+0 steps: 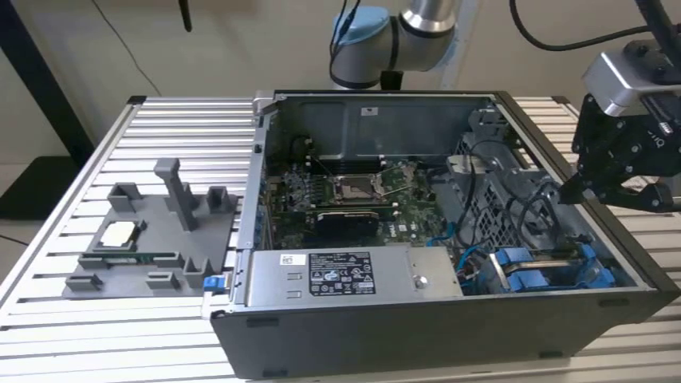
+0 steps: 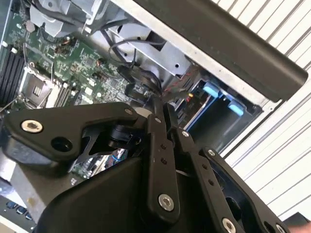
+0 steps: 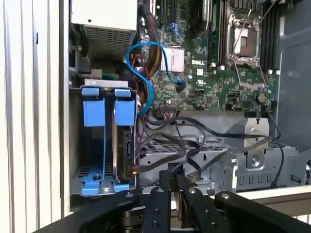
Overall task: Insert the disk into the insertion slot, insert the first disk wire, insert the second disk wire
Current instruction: 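Insert the second disk wire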
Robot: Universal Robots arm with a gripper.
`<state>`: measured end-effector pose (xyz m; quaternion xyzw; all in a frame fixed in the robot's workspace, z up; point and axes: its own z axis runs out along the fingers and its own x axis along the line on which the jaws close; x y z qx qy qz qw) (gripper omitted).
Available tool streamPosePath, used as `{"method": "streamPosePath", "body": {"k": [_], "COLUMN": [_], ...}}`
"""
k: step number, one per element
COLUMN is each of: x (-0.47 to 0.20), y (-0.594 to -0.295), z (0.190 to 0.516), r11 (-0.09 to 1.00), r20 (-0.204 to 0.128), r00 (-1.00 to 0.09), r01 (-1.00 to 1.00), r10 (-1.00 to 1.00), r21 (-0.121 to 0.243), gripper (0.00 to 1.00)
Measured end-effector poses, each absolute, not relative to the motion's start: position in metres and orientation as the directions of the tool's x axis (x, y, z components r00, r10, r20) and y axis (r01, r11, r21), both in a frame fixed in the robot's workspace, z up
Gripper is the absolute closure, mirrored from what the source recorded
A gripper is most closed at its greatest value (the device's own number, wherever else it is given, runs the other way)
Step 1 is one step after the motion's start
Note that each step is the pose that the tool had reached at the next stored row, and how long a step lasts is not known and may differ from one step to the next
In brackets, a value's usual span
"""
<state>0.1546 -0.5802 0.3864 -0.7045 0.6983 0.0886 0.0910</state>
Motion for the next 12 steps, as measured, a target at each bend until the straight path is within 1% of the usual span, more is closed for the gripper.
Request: {"method": "streamPosePath", "body": {"k": [2,8,12], "x": [0.148,0.135,0.125], "y": [-0.58,-0.581,-0.582], "z": [0.386,0.386,0.386], "r11": [-0.008,-0.009,-0.012], "r20": [-0.237,-0.177,-0.172], "r00": [0.01,0.01,0.013], "r01": [-1.0,-1.0,-1.0], "r10": [-0.971,-0.984,-0.985], "r21": [-0.006,-0.006,-0.007], "gripper": [0.84,0.84,0.84]}}
